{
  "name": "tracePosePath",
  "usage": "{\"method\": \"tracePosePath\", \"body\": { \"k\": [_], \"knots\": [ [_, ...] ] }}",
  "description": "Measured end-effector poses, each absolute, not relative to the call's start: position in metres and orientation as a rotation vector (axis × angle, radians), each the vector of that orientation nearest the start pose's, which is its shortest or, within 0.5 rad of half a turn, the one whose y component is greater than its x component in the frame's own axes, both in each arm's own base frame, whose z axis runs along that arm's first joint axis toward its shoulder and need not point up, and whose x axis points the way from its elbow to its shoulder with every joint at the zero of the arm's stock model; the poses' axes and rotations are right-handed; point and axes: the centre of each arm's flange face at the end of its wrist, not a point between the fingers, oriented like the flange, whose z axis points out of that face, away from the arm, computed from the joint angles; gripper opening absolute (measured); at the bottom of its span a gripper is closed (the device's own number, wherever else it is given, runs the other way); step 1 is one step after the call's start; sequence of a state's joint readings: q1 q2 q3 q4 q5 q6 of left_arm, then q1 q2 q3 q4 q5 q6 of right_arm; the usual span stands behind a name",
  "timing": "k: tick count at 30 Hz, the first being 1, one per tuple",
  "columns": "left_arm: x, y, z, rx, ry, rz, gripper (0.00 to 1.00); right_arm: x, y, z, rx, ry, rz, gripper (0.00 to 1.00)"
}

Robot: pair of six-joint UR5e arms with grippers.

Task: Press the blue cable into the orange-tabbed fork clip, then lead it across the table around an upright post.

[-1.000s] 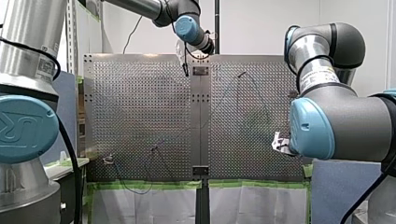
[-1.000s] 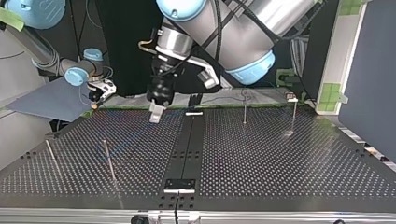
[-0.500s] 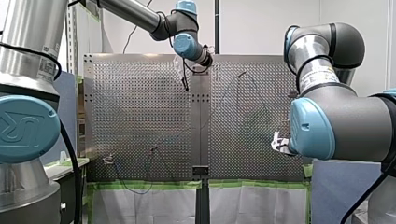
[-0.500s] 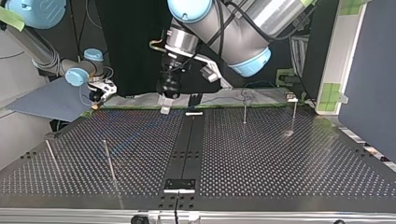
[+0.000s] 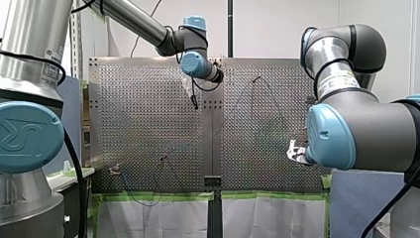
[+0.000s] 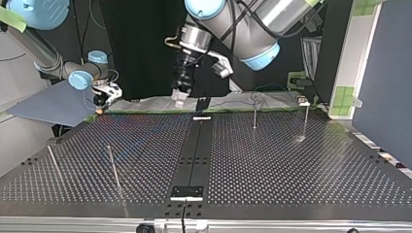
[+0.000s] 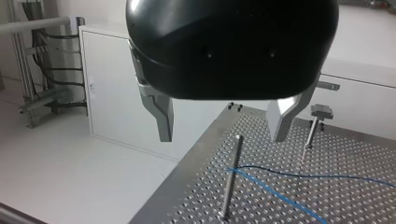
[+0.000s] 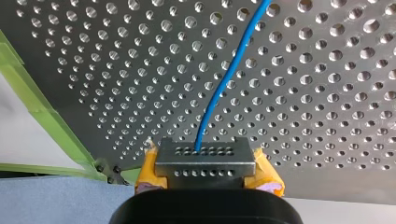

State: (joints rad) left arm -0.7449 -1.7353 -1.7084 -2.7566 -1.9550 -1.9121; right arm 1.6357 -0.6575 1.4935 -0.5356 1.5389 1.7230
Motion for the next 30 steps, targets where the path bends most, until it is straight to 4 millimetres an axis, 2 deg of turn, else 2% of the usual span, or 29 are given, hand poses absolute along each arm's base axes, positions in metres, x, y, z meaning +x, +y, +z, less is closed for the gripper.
{"method": "tracePosePath", "body": {
  "k": [13,30],
  "knots": [
    [0.323,-0.424,0.325,-0.015,1.535,-0.565,1.00,0.180,-0.655,0.007,1.419,-1.510,1.214,0.00],
    [0.289,-0.389,0.254,0.026,1.675,-0.451,1.00,0.182,-0.655,0.007,1.422,-1.508,1.217,0.00]
  ]
}}
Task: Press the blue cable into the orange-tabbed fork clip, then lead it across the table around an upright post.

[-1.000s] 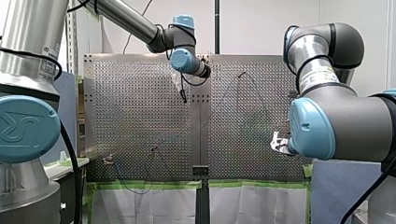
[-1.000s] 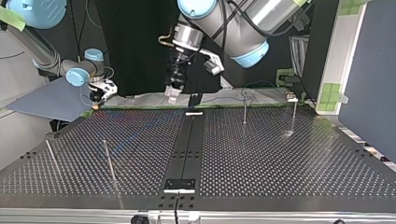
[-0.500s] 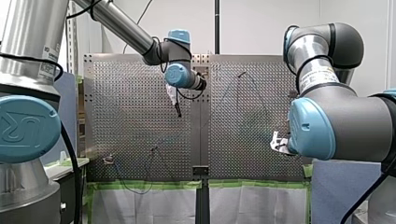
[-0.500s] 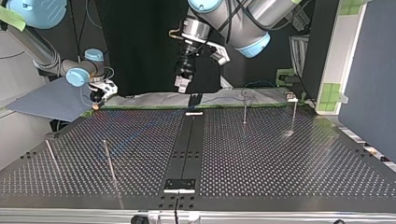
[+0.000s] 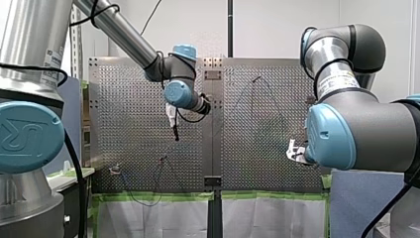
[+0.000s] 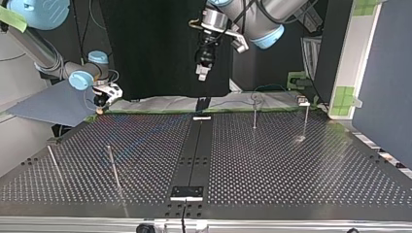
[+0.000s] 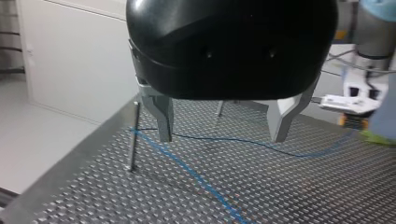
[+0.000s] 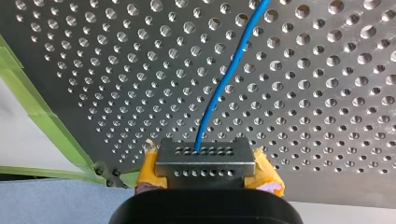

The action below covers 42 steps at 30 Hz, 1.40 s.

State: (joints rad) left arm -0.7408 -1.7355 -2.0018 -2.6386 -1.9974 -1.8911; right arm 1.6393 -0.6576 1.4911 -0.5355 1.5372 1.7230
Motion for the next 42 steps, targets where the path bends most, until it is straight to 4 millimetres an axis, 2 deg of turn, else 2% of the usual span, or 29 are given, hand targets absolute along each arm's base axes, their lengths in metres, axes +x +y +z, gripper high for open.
{"method": "tracePosePath", "body": {
  "k": [8,26,35,42],
  "knots": [
    [0.273,-0.373,0.227,0.048,1.723,-0.413,1.00,0.183,-0.655,0.007,1.422,-1.507,1.218,0.00],
    [0.253,-0.329,0.176,0.013,1.727,-0.373,1.00,0.185,-0.655,0.008,1.426,-1.503,1.221,0.00],
    [0.242,-0.309,0.157,0.015,1.719,-0.342,1.00,0.186,-0.656,0.009,1.428,-1.497,1.221,0.00],
    [0.244,-0.301,0.152,0.023,1.685,-0.313,1.00,0.187,-0.656,0.010,1.429,-1.494,1.222,0.00]
  ]
}}
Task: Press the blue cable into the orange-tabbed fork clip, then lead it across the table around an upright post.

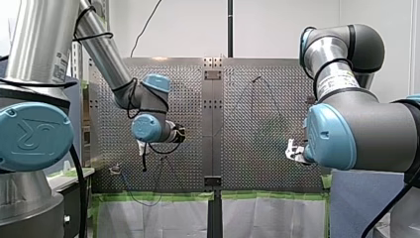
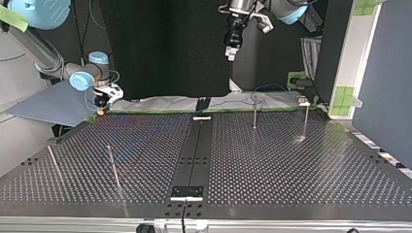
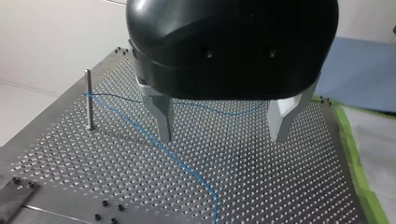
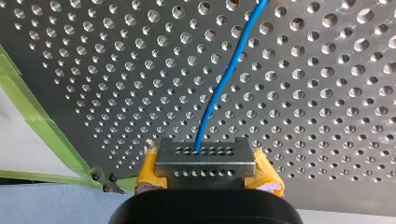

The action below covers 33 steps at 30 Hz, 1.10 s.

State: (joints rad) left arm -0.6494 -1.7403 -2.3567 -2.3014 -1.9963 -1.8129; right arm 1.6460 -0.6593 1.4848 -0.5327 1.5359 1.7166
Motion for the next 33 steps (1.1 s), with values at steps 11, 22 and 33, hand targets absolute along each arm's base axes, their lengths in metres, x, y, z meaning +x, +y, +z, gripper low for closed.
{"method": "tracePosePath", "body": {
  "k": [11,22,33],
  "knots": [
    [0.259,-0.301,0.128,0.022,1.673,-0.314,1.00,0.187,-0.657,0.013,1.433,-1.488,1.222,0.00],
    [0.267,-0.307,0.112,0.060,1.642,-0.332,1.00,0.194,-0.656,0.025,1.446,-1.474,1.241,0.00],
    [0.267,-0.307,0.111,0.080,1.642,-0.314,1.00,0.198,-0.655,0.026,1.453,-1.474,1.244,0.00]
  ]
}}
